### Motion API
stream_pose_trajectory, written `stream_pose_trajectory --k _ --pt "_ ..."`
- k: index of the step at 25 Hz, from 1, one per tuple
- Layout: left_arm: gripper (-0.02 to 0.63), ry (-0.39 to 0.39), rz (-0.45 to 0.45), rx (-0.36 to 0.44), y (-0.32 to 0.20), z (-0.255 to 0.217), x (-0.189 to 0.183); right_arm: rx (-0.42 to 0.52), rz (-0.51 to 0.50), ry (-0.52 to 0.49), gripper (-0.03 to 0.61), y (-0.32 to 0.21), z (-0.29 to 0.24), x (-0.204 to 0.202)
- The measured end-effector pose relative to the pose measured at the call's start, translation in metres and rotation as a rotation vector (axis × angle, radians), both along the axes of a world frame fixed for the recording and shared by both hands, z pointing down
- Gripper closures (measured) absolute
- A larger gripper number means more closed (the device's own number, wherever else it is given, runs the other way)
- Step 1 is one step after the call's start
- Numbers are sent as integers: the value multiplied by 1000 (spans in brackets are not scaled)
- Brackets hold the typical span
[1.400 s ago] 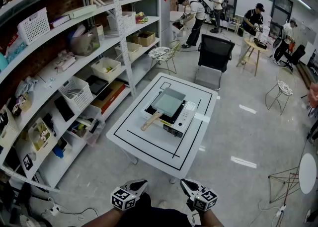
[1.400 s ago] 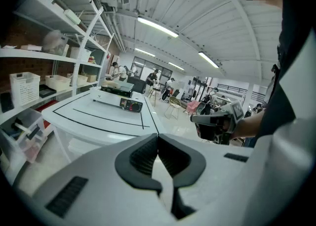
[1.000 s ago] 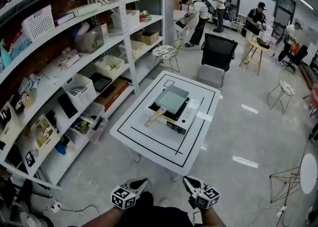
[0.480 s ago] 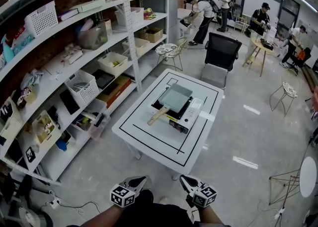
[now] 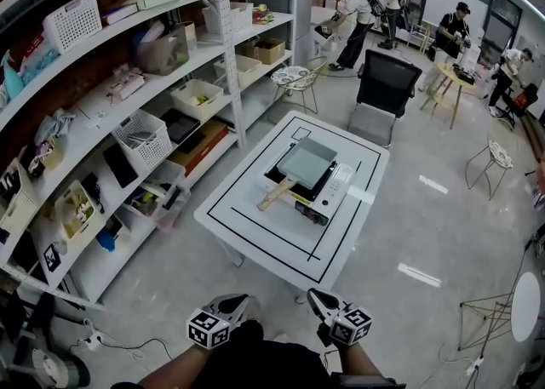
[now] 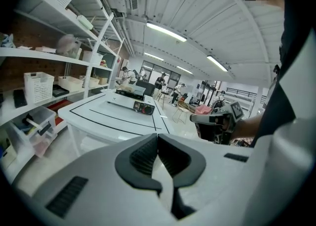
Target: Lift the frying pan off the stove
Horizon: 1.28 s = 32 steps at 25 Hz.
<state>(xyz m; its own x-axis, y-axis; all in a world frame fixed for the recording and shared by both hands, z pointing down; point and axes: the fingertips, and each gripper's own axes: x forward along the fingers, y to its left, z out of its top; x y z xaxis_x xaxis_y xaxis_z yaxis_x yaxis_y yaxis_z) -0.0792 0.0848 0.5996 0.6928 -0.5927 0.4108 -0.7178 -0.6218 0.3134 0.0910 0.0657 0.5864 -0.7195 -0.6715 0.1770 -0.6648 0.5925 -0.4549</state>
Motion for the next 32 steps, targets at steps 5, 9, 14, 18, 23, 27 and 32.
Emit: stream_pose_trajectory --k 5,9,14,18,23,27,32 --pt "604 8 12 -2 -19 2 -4 -37 37 -14 553 -18 -5 -7" --pt "604 15 35 11 -40 -2 -3 -56 75 1 552 -33 -5 -5" --pt "604 21 53 11 -65 -2 -6 -55 99 3 553 -55 -6 -6" --pt "604 29 64 12 -87 -2 -7 -52 98 6 552 -72 0 -7" --pt "604 43 85 15 -116 -3 -8 -67 104 25 552 -91 4 -14" --pt "604 56 95 12 -135 -1 -15 -88 123 42 552 -108 7 -19" --pt "604 65 109 8 -157 -1 -29 -87 150 57 552 -133 3 -31"
